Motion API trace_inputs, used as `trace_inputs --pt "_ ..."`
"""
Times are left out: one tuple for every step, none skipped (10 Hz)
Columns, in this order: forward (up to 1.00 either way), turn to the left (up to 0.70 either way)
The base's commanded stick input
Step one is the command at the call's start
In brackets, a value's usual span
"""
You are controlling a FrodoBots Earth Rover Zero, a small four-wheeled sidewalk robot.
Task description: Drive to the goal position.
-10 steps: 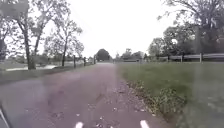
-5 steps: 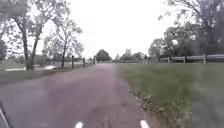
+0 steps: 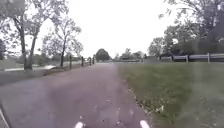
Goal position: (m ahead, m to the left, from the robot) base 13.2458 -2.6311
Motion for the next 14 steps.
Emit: trace_inputs --pt "1.00 0.00" --pt "1.00 0.00" --pt "1.00 0.00" --pt "1.00 0.00" --pt "1.00 0.00" --pt "1.00 0.00" --pt "1.00 0.00" --pt "1.00 0.00" --pt "1.00 0.00" --pt "1.00 0.00" --pt "1.00 0.00" --pt "1.00 0.00" --pt "1.00 0.00" --pt "1.00 0.00"
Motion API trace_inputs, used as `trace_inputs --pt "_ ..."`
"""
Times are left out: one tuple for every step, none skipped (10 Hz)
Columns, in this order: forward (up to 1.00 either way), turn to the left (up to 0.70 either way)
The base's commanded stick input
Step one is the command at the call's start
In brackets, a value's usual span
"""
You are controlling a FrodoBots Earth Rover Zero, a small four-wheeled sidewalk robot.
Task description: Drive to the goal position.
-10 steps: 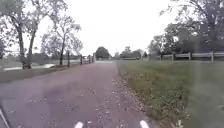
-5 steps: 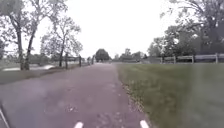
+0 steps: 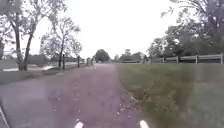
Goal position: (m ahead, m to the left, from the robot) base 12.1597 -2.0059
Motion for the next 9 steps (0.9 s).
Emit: trace_inputs --pt "1.00 0.00" --pt "1.00 0.00" --pt "1.00 0.00" --pt "1.00 0.00" --pt "1.00 0.00" --pt "1.00 0.07" --pt "1.00 0.24" --pt "1.00 0.40" --pt "1.00 0.40"
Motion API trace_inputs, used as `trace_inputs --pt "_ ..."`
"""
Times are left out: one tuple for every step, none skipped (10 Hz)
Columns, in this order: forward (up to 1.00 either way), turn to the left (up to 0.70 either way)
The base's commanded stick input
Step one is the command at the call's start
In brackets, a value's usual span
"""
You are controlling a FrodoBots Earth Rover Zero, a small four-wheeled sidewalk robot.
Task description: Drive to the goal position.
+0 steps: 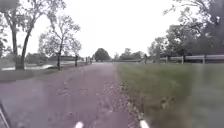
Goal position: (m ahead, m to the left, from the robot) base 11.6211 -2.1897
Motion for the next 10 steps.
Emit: trace_inputs --pt "1.00 0.40" --pt "1.00 0.40" --pt "1.00 0.40" --pt "1.00 0.40" --pt "1.00 0.22" --pt "1.00 0.00" --pt "1.00 0.00" --pt "1.00 0.00" --pt "1.00 0.00" --pt "1.00 0.00"
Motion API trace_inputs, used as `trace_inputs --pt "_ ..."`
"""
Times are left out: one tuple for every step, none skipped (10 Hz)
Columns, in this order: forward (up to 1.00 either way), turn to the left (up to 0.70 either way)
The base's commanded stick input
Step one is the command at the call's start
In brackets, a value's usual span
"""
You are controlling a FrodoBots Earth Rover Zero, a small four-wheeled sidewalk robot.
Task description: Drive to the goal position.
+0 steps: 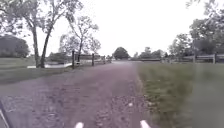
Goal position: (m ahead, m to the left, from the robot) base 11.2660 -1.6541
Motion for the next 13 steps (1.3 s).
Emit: trace_inputs --pt "1.00 0.00" --pt "1.00 0.00" --pt "1.00 0.00" --pt "1.00 0.00" --pt "1.00 0.00" --pt "1.00 0.00" --pt "1.00 0.00" --pt "1.00 0.00" --pt "1.00 0.00" --pt "1.00 0.00" --pt "1.00 0.00" --pt "1.00 0.00" --pt "1.00 0.00"
